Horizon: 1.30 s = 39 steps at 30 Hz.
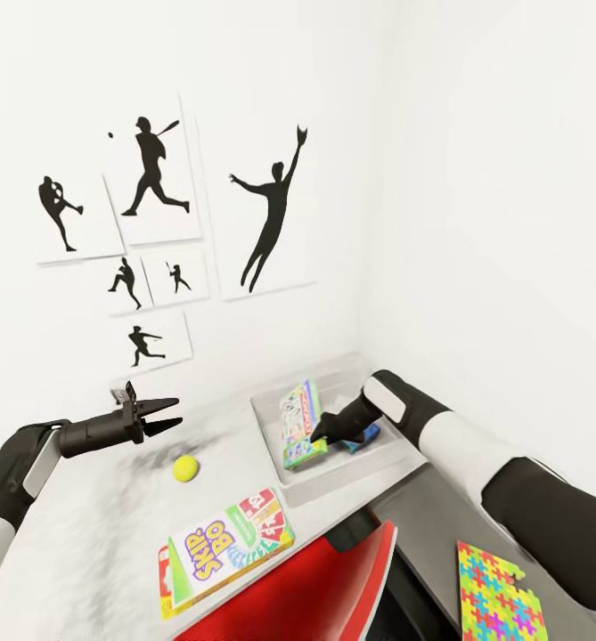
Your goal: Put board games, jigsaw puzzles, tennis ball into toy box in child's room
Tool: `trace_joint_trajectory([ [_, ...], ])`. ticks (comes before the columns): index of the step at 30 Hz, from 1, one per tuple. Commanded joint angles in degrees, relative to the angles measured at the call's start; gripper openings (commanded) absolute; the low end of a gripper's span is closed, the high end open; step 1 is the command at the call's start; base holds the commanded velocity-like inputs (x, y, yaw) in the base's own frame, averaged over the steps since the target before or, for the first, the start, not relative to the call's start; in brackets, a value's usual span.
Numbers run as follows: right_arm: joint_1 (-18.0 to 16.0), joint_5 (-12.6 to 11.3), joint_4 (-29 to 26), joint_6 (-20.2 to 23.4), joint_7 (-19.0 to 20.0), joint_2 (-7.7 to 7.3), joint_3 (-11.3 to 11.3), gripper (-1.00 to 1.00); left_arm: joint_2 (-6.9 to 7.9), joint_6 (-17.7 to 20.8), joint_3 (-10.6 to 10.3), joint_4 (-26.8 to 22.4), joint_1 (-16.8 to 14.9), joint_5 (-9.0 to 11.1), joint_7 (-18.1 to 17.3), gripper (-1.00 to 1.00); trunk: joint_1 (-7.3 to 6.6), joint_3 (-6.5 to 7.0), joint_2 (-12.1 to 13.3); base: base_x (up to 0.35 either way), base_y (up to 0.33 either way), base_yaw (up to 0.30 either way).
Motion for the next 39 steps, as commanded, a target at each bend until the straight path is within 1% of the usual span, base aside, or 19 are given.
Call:
trace_joint_trajectory([
  [1, -0.1, 0.2, 0.0, 0.1, 0.4, -0.23, 0.3, -1.00, 0.02, 0.5, 0.0, 0.0, 0.0, 0.1, -0.1, 1.00, 0.02, -0.21, -0.1, 0.000, 0.000, 0.000],
  [8, -0.1, 0.1, 0.0, 0.1, 0.4, -1.24, 0.2, -1.00, 0.02, 0.5, 0.0, 0.0, 0.0, 0.1, -0.1, 1.00, 0.02, -0.80, -0.1, 0.000, 0.000, 0.000],
  [12, -0.1, 0.1, 0.0, 0.1, 0.4, -1.32, 0.2, -1.00, 0.02, 0.5, 0.0, 0.0, 0.0, 0.1, -0.1, 1.00, 0.02, -0.87, -0.1, 0.000, 0.000, 0.000],
  [13, -0.1, 0.1, 0.0, 0.1, 0.4, -1.37, 0.2, 1.00, 0.02, 0.5, 0.0, 0.0, 0.0, 0.1, -0.1, 1.00, 0.02, -0.88, -0.1, 0.000, 0.000, 0.000],
  [39, -0.1, 0.2, -0.1, 0.1, 0.4, -1.44, 0.1, 1.00, 0.02, 0.5, -0.1, 0.0, 0.0, 0.2, -0.1, 1.00, 0.02, -0.89, -0.1, 0.000, 0.000, 0.000],
])
